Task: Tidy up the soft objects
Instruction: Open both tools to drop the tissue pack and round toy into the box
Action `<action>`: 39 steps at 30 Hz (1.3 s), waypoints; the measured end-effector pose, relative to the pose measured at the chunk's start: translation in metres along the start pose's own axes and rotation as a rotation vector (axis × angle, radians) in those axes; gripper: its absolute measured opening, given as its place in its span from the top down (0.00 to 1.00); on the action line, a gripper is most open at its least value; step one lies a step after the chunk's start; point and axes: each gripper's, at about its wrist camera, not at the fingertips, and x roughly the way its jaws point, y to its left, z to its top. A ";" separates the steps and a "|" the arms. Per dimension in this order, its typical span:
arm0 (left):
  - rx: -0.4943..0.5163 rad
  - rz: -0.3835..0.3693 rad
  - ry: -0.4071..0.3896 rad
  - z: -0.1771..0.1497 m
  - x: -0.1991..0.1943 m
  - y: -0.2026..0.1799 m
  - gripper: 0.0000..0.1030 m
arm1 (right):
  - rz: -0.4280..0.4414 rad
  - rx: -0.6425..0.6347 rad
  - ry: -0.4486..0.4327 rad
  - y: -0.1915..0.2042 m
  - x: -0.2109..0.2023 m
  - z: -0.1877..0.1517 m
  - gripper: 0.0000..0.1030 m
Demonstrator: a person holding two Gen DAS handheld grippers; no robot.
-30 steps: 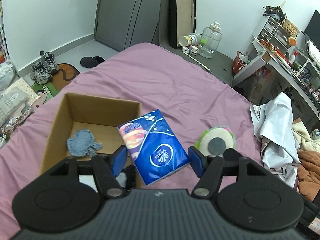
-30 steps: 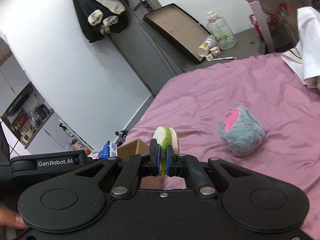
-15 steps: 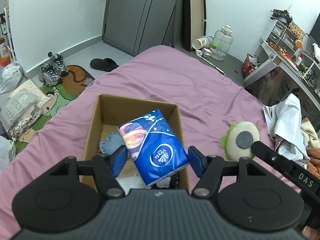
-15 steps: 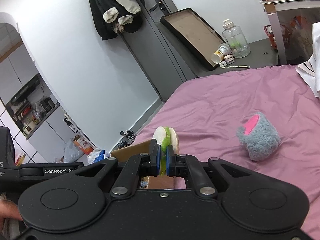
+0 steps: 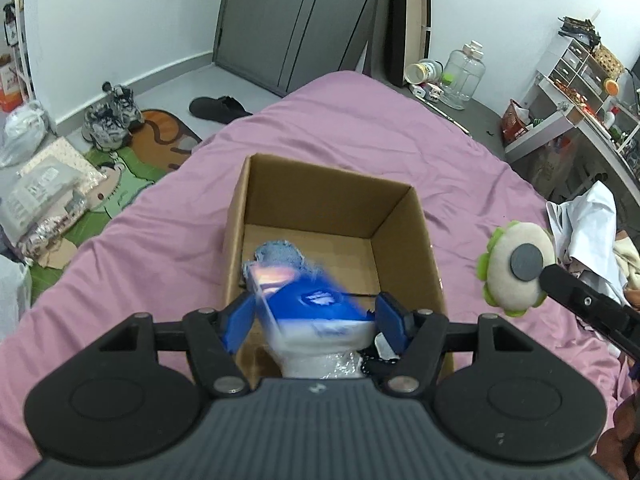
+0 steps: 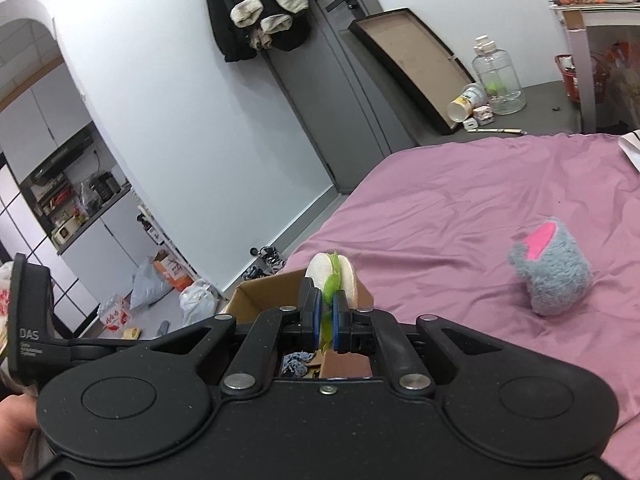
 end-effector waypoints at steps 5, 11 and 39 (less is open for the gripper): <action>-0.011 -0.005 -0.010 -0.002 0.000 0.010 0.36 | 0.002 -0.027 0.014 0.011 0.005 -0.003 0.94; 0.006 -0.019 -0.009 -0.005 0.000 0.007 0.33 | -0.002 -0.055 0.025 0.023 0.011 -0.006 0.94; -0.007 0.053 -0.062 -0.003 -0.024 -0.018 0.00 | -0.083 0.018 0.093 0.016 0.005 0.004 0.45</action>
